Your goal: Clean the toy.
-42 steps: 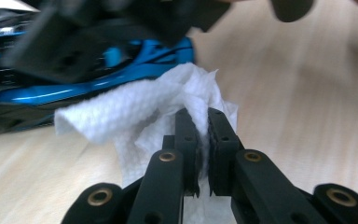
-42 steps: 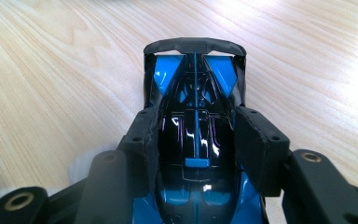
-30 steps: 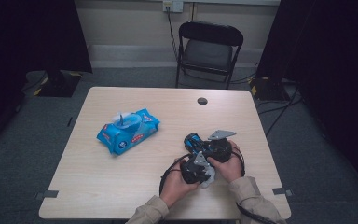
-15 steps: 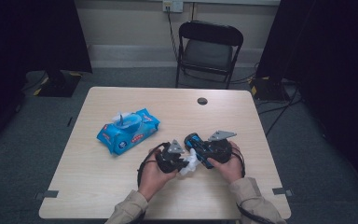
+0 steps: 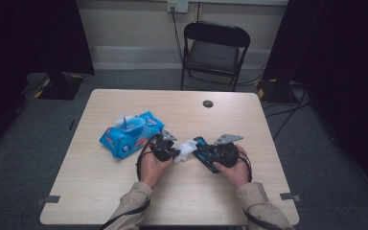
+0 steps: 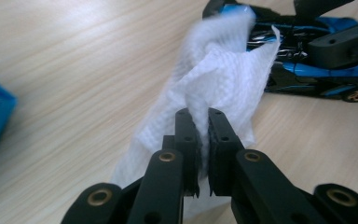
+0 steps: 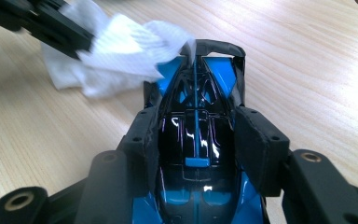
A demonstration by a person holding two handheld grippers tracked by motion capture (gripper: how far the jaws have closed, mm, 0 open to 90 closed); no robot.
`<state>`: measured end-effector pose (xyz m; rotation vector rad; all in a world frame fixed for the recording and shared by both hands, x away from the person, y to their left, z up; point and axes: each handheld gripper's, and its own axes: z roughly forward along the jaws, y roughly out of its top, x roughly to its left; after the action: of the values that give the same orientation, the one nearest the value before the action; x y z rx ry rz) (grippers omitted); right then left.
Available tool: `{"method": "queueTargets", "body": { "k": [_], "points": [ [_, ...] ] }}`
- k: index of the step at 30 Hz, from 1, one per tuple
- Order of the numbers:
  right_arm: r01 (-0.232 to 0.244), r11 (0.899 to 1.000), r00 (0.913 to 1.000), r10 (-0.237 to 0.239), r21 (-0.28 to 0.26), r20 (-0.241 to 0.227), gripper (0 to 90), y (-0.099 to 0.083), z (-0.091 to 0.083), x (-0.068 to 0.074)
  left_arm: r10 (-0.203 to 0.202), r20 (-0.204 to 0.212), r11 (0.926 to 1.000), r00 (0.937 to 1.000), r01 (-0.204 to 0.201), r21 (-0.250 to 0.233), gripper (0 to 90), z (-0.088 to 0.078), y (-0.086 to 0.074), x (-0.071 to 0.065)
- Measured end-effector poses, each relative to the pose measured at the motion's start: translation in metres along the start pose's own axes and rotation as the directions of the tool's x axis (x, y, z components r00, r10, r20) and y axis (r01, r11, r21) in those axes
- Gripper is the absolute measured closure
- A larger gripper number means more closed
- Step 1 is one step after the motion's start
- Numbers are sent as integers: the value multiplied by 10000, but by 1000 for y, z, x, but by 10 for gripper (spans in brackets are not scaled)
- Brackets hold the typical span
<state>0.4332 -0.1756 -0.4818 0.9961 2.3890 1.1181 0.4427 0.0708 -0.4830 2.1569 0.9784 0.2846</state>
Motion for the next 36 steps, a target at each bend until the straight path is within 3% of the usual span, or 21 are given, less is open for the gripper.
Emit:
{"method": "queueTargets", "body": {
  "k": [2,4,9,20,36],
  "points": [
    [18,10000,10000,-18,14,-8,512,0,0,0,-101,170,9998,9998,98,171,839,9,1,-3],
    [13,10000,10000,-13,1,-20,512,0,0,0,139,223,9999,9997,-141,76,821,15,1,-6],
    [14,10000,10000,-14,9,-28,512,1,1,-1,69,409,9999,9991,-74,115,829,19,5,-11],
    [98,9999,9999,-97,110,-82,511,3,2,-2,376,716,9991,9967,-390,186,843,24,7,-29],
    [83,10000,10000,-83,52,-49,511,3,3,-1,1061,1521,9936,9827,-1106,218,845,26,6,-64]
  ]
}}
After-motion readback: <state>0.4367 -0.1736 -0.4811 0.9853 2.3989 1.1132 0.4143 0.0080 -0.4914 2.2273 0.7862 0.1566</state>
